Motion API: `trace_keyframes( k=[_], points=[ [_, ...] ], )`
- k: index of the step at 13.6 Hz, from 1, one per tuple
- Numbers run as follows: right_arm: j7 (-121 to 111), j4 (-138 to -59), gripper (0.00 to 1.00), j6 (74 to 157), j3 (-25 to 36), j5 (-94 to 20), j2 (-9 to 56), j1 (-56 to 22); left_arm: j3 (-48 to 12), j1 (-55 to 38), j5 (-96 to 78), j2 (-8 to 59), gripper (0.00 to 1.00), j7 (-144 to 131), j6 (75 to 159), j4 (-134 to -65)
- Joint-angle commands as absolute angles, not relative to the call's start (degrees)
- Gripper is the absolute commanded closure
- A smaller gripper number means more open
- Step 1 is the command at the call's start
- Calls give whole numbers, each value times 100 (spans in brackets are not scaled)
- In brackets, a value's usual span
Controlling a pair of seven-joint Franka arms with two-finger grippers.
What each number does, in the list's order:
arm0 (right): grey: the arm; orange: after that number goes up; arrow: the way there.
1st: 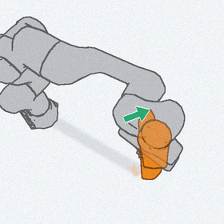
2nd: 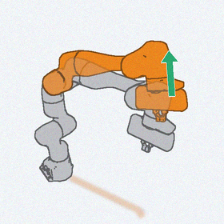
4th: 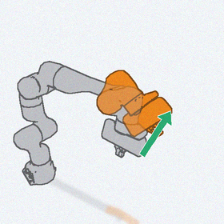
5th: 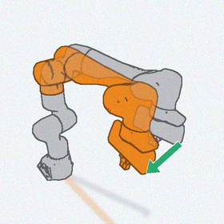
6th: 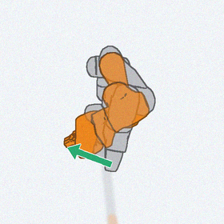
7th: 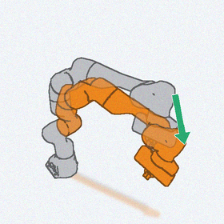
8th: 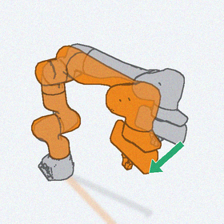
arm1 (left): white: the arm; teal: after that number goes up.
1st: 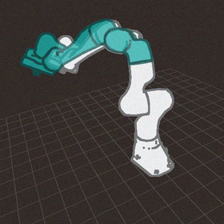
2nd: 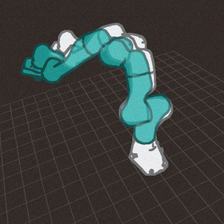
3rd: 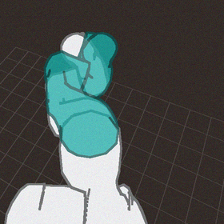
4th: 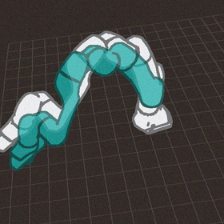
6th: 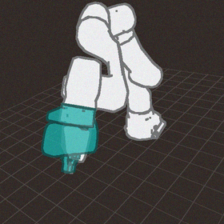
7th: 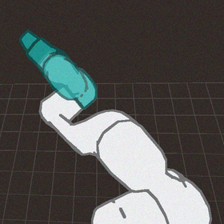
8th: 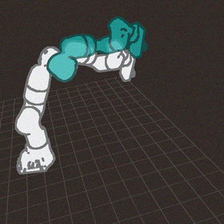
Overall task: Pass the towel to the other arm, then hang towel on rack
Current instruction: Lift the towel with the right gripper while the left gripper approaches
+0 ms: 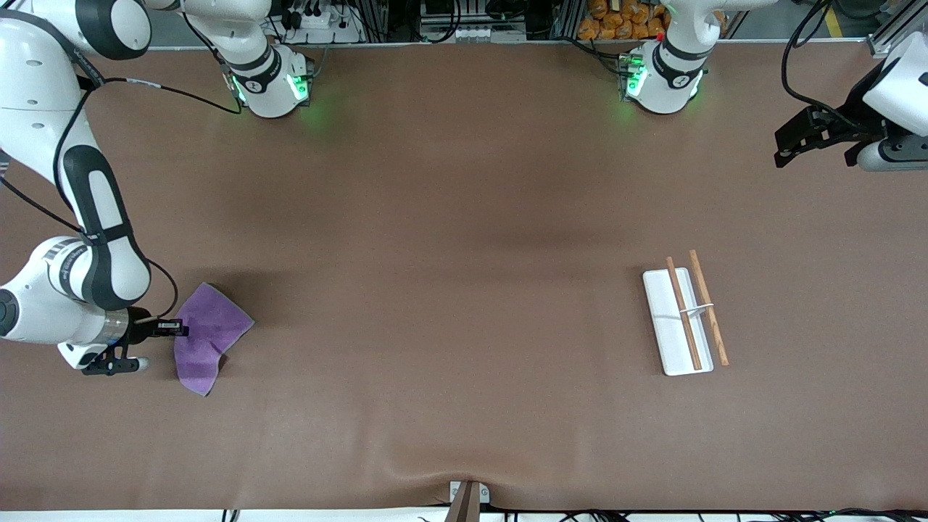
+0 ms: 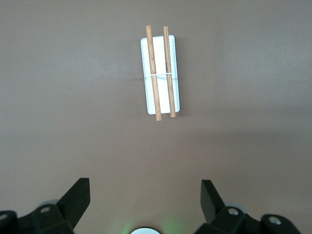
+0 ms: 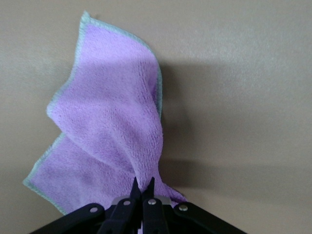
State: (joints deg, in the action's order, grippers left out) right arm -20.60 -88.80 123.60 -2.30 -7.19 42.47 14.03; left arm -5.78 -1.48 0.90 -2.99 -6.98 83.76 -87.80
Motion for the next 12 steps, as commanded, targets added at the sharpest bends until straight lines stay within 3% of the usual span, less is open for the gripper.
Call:
trace_keyframes(
  k=[1,7,12],
  points=[
    [-2887,-8851,100,12192,-290,-791,3930,1442,-571,-123,9,-396,0,-571,8411,-8824],
    [-5217,-8447,100,11444,-360,-756,3016,836,-571,-123,9,-404,0,-571,8420,-8815],
    [-5704,-8420,100,11391,-404,-730,2699,-787,-571,-132,9,-396,0,-580,8420,-8815]
  ],
)
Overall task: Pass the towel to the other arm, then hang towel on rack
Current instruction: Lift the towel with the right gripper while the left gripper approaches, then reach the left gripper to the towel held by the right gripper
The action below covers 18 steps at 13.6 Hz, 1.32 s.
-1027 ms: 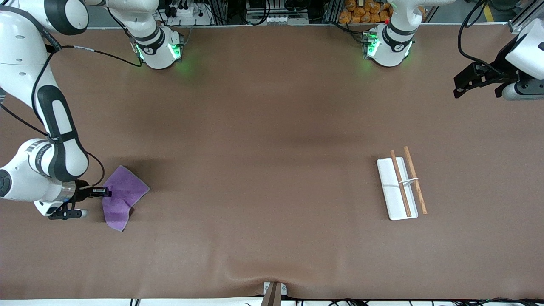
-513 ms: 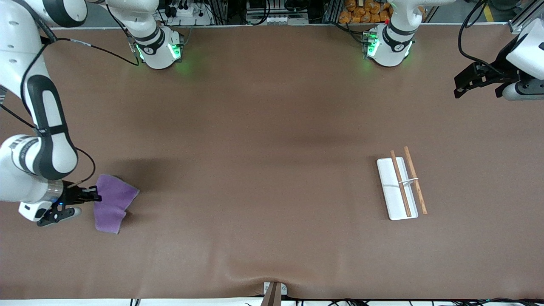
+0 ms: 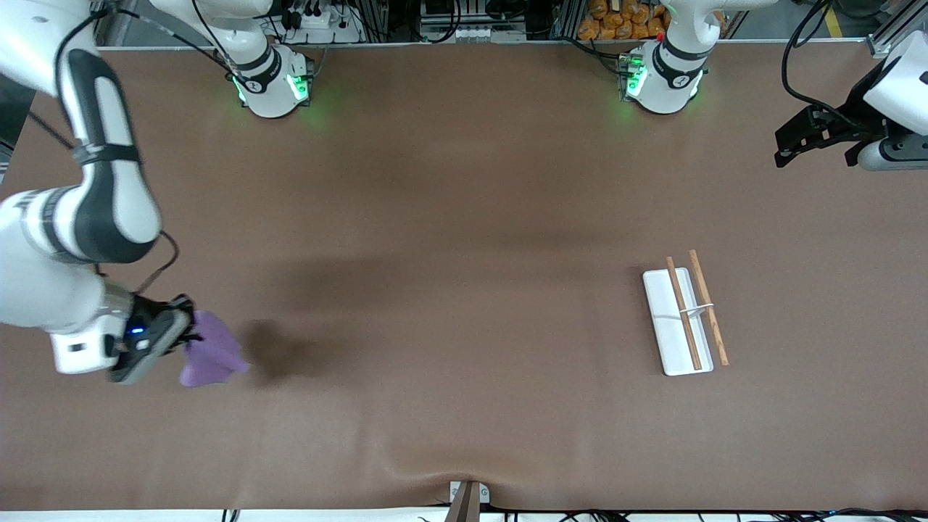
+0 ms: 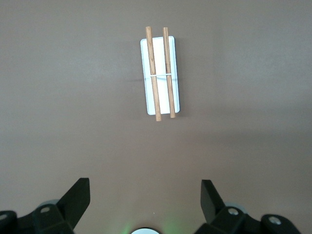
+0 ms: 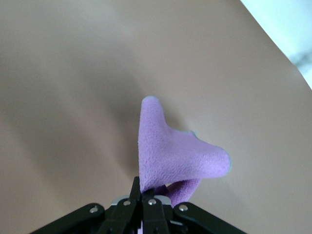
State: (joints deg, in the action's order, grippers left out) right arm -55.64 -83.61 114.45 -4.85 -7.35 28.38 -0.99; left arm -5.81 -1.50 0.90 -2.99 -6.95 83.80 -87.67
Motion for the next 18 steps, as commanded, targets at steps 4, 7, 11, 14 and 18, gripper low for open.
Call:
trace_keyframes(
  k=[4,7,11,14,18],
  points=[
    [-5634,-8245,100,11435,-387,-703,2698,-2089,-571,-132,-9,-203,0,-677,8604,-8824],
    [-5616,-8147,100,11443,-387,-721,2716,-2722,-554,-158,-9,-9,0,-703,8719,-8824],
    [-5029,-8121,100,11531,-396,-729,2716,-3417,-571,-228,-314,298,0,-948,8885,-8815],
    [-4581,-7893,100,11619,-396,-747,2751,-3866,-571,-342,-1027,780,0,-1169,9088,-8807],
    [-4159,-7884,100,12006,-396,-791,2786,-4218,-571,-562,-1458,1572,0,-1370,9246,-8824]
  ],
)
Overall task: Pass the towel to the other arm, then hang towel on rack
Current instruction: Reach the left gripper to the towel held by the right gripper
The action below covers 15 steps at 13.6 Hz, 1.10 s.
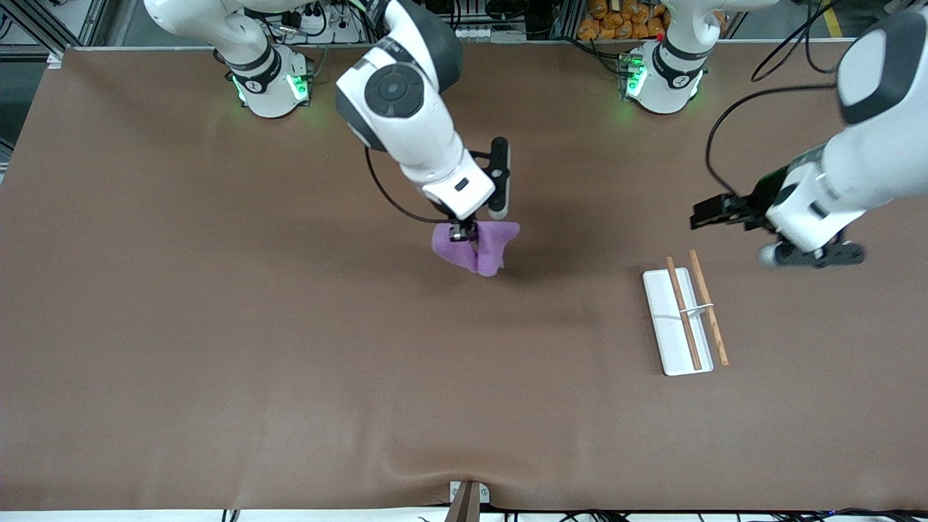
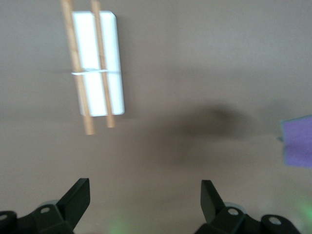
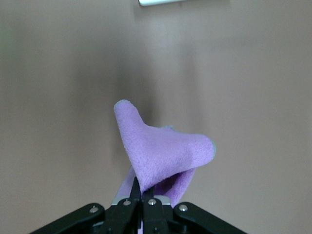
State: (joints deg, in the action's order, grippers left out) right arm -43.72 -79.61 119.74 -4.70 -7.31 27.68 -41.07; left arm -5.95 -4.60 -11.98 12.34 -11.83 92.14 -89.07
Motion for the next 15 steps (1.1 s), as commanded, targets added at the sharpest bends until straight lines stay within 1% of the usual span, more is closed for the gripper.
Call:
trace_keyframes(
  k=[1,4,7,12,15],
  points=[
    [-4088,-7884,100,12032,-404,-800,2795,-4254,-571,-580,-1546,1739,0,-1458,9255,-8824],
    [-3982,-7884,100,12120,-404,-809,2830,-4315,-571,-860,-1836,2169,0,-1922,9675,-8842],
    [-3780,-7884,100,12120,-396,-782,2865,-4377,-571,-1466,-1802,2530,0,-3267,10159,-8842],
    [-3639,-7884,100,12226,-396,-817,2848,-4324,-580,-1819,-1942,2987,0,-3524,10590,-8842],
    [-3516,-7893,100,12217,-378,-800,2848,-4289,-580,-1889,-2406,3269,0,-3551,10880,-8833]
  ],
)
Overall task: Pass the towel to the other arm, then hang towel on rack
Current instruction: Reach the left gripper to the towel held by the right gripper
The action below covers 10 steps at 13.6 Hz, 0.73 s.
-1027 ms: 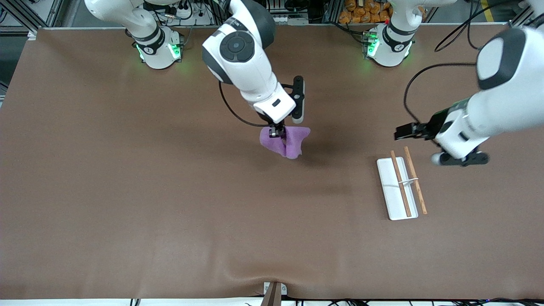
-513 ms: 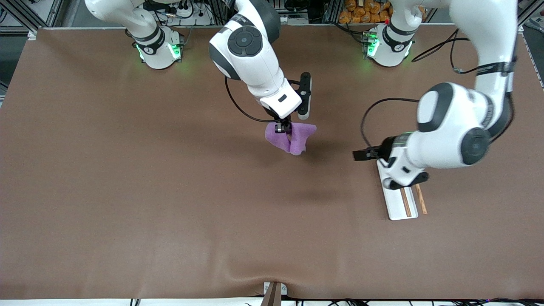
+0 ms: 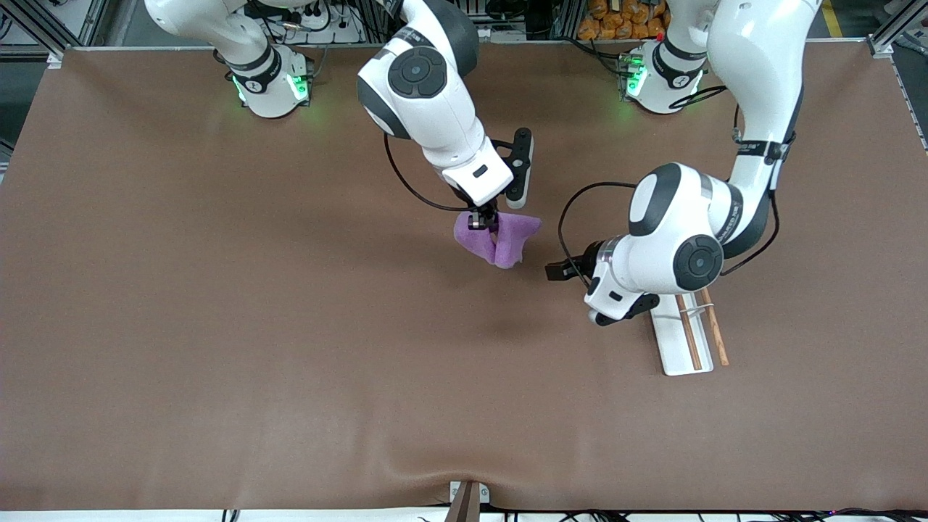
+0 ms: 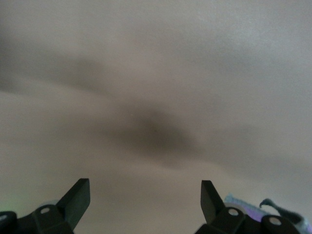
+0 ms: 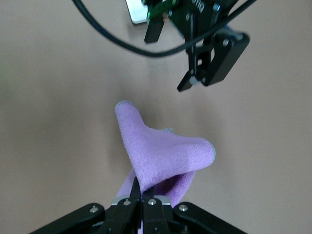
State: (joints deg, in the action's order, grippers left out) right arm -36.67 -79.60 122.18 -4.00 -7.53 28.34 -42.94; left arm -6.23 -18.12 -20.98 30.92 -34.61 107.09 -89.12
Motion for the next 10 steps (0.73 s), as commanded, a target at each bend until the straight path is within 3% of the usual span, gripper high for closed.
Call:
trace_keyframes(
  k=[1,5,10],
  points=[
    [-3490,-7893,100,12225,-378,-800,2848,-4289,-580,-1916,-2608,3322,0,-3559,11003,-8824],
    [-3489,-7936,100,12217,-378,-800,2848,-4289,-580,-2038,-3303,3620,0,-3874,11749,-8789],
    [-3489,-7937,100,12182,-369,-800,2848,-4289,-615,-2249,-3568,3612,0,-4559,11830,-8789]
  ],
)
